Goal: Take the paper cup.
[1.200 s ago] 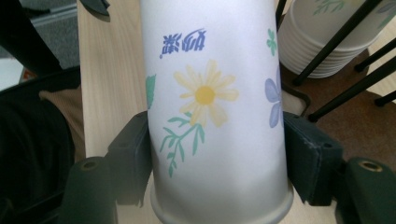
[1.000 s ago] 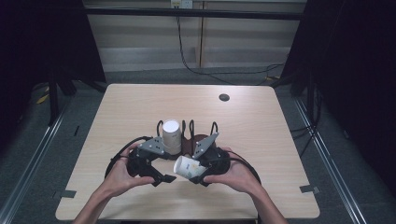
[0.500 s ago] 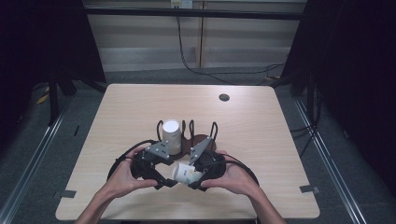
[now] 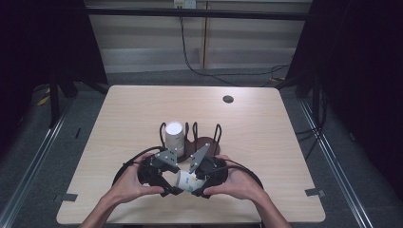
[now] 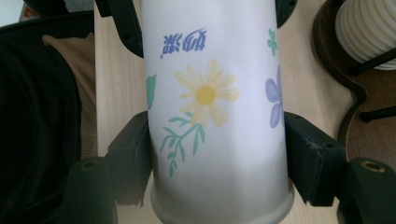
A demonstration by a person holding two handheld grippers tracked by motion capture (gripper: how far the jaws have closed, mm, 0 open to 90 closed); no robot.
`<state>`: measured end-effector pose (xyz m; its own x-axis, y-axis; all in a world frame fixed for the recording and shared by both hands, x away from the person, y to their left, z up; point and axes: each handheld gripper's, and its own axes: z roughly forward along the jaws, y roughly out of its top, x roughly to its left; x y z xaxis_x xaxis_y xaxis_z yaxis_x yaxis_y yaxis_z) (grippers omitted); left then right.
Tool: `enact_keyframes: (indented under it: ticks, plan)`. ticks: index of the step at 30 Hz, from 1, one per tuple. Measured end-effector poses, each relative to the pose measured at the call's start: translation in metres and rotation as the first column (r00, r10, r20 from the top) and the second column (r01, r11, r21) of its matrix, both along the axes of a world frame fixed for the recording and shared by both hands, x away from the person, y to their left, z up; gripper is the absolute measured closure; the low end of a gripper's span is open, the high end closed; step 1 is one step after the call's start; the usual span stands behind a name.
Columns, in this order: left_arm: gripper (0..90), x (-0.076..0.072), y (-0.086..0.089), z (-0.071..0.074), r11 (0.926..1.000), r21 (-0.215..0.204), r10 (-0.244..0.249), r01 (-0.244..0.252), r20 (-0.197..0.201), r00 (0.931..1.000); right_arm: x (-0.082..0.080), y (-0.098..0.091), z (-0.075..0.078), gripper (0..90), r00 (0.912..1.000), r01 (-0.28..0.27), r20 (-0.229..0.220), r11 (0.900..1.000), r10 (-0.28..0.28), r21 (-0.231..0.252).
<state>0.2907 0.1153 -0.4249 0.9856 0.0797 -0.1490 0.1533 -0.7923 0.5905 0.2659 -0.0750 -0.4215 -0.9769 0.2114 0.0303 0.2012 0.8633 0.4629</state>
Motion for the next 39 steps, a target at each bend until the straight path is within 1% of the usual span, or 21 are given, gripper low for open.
enact_keyframes:
  ticks: [3,5,6,7,9,12,15,20,23,25,27,28,30,37,39]
  plan:
    - [25.6,-0.0009,-0.0018,-0.0016,1.0000,0.005,-0.007,0.007,-0.006,1.0000,-0.0015,0.0025,-0.0006,31.6,0.9999,-0.008,0.006,0.9999,0.008,-0.012]
    - [27.1,-0.0012,-0.0025,-0.0027,0.9999,0.001,-0.017,0.017,-0.018,0.9997,-0.0015,0.0036,-0.0018,31.6,1.0000,-0.009,-0.003,0.9998,0.009,-0.015]
    - [31.3,-0.0016,-0.0027,-0.0033,0.9994,-0.005,-0.034,0.034,-0.026,0.9991,-0.0013,0.0044,-0.0029,31.6,0.9999,-0.013,-0.003,0.9998,0.013,-0.013]
    - [35.2,-0.0021,-0.0029,-0.0035,0.9994,-0.008,-0.035,0.035,-0.029,0.9990,-0.0014,0.0053,-0.0039,31.6,0.9999,-0.011,-0.005,0.9998,0.011,-0.017]
    - [33.5,-0.0018,-0.0034,-0.0045,0.9992,-0.002,-0.040,0.040,-0.040,0.9984,-0.0014,0.0065,-0.0059,31.6,0.9998,-0.014,-0.014,0.9998,0.014,-0.017]
    - [32.8,-0.0009,-0.0031,-0.0059,0.9992,-0.010,-0.038,0.037,-0.044,0.9983,-0.0012,0.0074,-0.0078,31.7,0.9995,-0.021,-0.023,0.9997,0.021,-0.012]
    - [28.2,-0.0005,-0.0025,-0.0057,0.9997,-0.017,-0.018,0.017,-0.048,0.9987,-0.0014,0.0069,-0.0071,31.8,0.9997,-0.014,-0.021,0.9999,0.014,-0.006]
    - [27.9,-0.0009,-0.0035,-0.0060,0.9995,-0.021,-0.027,0.026,-0.049,0.9984,-0.0016,0.0071,-0.0067,31.9,0.9994,-0.017,-0.029,0.9998,0.017,-0.002]
    - [27.9,-0.0014,-0.0046,-0.0069,0.9995,-0.015,-0.029,0.028,-0.052,0.9982,-0.0019,0.0084,-0.0079,31.9,0.9993,-0.020,-0.032,0.9998,0.020,-0.001]
    - [28.8,-0.0019,-0.0050,-0.0073,0.9994,-0.017,-0.032,0.031,-0.057,0.9978,-0.0023,0.0089,-0.0082,31.9,0.9993,-0.017,-0.033,0.9998,0.017,-0.004]
    - [34.1,-0.0020,-0.0042,-0.0063,0.9989,-0.023,-0.043,0.042,-0.059,0.9973,-0.0019,0.0087,-0.0085,32.0,0.9994,-0.019,-0.029,0.9998,0.019,-0.003]
    - [34.9,-0.0021,-0.0040,-0.0064,0.9990,-0.026,-0.037,0.035,-0.059,0.9976,-0.0016,0.0081,-0.0083,32.0,0.9993,-0.017,-0.033,0.9999,0.016,-0.001]
    - [35.3,-0.0015,-0.0035,-0.0060,0.9990,-0.030,-0.035,0.033,-0.071,0.9968,-0.0012,0.0067,-0.0078,32.1,0.9993,-0.017,-0.033,0.9998,0.017,0.007]
    - [37.0,-0.0022,-0.0031,-0.0041,0.9989,-0.039,-0.030,0.027,-0.066,0.9974,-0.0008,0.0039,-0.0063,31.7,0.9990,-0.028,-0.034,0.9994,0.029,0.021]
    - [37.1,-0.0024,-0.0027,-0.0037,0.9989,-0.041,-0.027,0.025,-0.063,0.9976,-0.0008,0.0034,-0.0060,31.0,0.9992,-0.022,-0.034,0.9994,0.023,0.026]
